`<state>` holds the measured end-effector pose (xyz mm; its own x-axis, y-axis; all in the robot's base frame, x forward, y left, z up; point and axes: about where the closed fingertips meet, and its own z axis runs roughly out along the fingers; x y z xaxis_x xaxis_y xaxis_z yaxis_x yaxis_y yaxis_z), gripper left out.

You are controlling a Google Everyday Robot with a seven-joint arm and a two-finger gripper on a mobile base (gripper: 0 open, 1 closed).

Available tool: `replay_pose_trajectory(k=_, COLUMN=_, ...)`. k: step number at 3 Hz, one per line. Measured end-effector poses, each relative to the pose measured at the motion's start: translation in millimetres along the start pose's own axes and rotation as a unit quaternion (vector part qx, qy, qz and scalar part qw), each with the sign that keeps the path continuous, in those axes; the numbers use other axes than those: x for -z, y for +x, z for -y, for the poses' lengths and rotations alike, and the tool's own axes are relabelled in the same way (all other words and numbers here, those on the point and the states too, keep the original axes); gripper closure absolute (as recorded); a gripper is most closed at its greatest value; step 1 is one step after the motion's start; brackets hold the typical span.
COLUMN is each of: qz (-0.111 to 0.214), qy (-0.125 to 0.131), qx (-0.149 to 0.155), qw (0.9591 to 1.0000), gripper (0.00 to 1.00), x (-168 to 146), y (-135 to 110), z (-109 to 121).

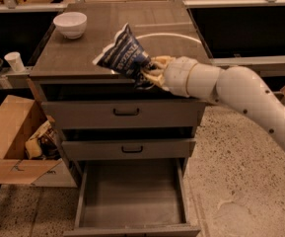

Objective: Pick blue chip bag from bottom drawer and place on counter

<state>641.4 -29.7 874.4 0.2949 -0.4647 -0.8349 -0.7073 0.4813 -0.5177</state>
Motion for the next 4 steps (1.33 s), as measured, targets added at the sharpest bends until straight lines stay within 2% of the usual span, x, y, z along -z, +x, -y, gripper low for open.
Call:
replay_pose_trajectory(k=1, qz=0.009, qy=0.037, qx=-0.009, qw=0.9992, gripper=1.00, x=-10, y=-14, z=57)
replay_pose_trajectory(k=2, qz=-0.004, qy=0.074, qx=-0.040, qw=0.9965, gripper=1.00, x=-18, y=-12, z=101)
replay_pose_trajectory(k=3, qz=-0.039, qy=0.115, qx=-0.105, qw=0.9870, gripper=1.00, x=-21, y=20, z=140)
replay_pose_trajectory(k=4, qz=-0.064, qy=0.135, qx=-0.144, qw=0.9783, gripper=1.00, x=-19, y=43, z=153)
